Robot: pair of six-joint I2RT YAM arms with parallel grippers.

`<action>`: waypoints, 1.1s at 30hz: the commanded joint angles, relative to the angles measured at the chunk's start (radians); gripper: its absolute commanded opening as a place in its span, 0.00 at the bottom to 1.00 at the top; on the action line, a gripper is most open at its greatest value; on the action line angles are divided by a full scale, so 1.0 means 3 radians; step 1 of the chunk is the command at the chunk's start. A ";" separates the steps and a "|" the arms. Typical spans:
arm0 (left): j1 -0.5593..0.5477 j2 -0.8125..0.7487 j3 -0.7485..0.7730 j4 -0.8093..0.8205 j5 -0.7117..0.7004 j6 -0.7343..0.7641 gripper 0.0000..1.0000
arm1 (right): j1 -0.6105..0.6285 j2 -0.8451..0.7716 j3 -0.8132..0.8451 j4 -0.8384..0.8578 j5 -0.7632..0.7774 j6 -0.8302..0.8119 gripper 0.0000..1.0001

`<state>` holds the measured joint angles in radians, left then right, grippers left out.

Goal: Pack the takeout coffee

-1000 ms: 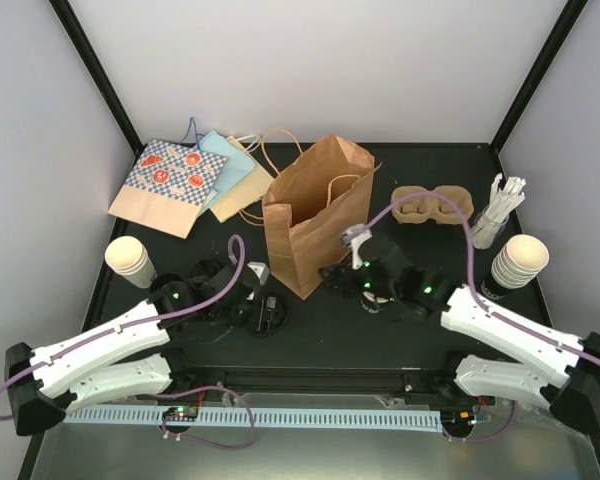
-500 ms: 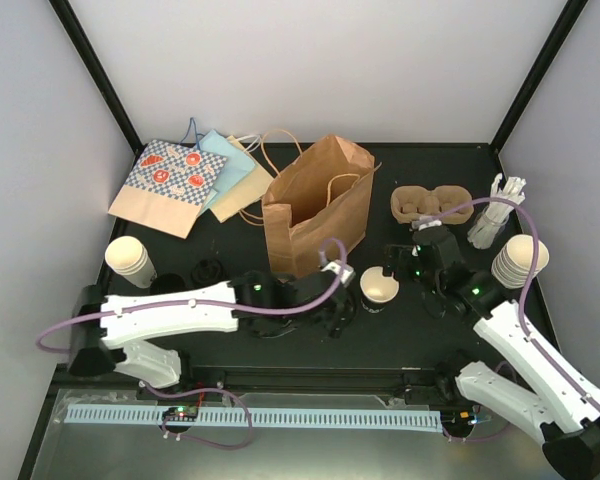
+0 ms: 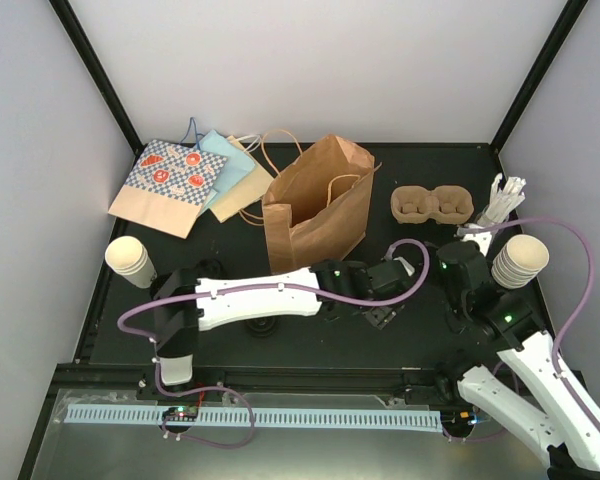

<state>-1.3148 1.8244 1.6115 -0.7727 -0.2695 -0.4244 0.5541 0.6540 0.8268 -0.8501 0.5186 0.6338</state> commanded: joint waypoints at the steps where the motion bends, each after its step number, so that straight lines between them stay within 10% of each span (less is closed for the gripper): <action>1: 0.0041 0.0221 0.0377 -0.0217 -0.0174 0.0242 0.65 | -0.0016 -0.0109 0.0123 -0.0123 0.0374 0.0112 0.97; 33: 0.0251 0.0512 0.0585 -0.0157 -0.0101 0.0428 0.65 | -0.0016 -0.0254 0.0038 -0.0002 0.0280 0.0027 0.96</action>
<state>-1.2480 1.9724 1.7458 -0.8371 -0.3389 -0.3130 0.5491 0.5831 0.8364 -0.8753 0.5995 0.6495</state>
